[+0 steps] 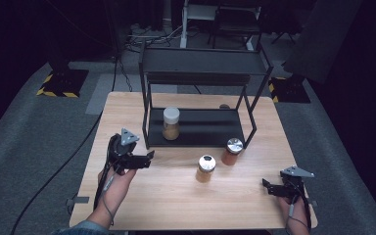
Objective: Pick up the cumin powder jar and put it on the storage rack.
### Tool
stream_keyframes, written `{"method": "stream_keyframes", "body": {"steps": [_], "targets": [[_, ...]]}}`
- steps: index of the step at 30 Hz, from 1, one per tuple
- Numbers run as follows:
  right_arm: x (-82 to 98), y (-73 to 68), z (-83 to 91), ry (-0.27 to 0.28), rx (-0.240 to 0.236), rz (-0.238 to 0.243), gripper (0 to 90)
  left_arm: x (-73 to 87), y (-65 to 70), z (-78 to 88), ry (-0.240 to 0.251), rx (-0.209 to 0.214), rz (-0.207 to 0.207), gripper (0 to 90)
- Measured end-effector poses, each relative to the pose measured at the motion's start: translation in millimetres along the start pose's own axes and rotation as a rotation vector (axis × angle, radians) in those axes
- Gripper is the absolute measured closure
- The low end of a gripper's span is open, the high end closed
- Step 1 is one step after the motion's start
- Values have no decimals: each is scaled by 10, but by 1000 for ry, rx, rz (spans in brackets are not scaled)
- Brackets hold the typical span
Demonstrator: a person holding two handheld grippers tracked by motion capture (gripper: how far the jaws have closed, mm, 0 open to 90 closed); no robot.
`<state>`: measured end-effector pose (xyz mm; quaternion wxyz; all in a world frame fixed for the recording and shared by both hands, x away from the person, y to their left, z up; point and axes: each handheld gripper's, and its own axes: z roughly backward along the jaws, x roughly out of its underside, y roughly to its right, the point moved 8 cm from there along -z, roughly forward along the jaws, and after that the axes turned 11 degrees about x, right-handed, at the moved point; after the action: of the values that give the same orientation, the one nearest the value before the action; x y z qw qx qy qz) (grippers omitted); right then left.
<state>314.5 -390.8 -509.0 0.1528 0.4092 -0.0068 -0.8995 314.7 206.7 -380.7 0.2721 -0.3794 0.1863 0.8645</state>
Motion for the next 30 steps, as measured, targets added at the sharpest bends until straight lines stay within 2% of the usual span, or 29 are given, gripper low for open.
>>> {"method": "stream_keyframes", "body": {"steps": [5, 7, 10, 13, 21, 27, 30], "targets": [[0, 0, 0, 0, 0, 0, 106, 192, 9, 76, -15, -23, -35, 137], [0, 0, 0, 0, 0, 0, 105, 281, 4, 88, -18, -34, -41, 137], [0, 0, 0, 0, 0, 0, 105, 400, -15, 68, -48, -56, -42, 137], [0, -1, 0, 0, 0, 0, 105, 558, -67, 42, -69, -55, -15, 137], [1, -2, 1, 0, 1, 0, 105, 862, -200, 39, -73, -70, 42, 137], [3, -5, 4, 0, 3, -2, 105, 1056, -284, 29, -64, -62, 67, 137], [3, -5, 4, 0, 3, -2, 105, 1142, -309, 29, -69, -75, 75, 140]]}}
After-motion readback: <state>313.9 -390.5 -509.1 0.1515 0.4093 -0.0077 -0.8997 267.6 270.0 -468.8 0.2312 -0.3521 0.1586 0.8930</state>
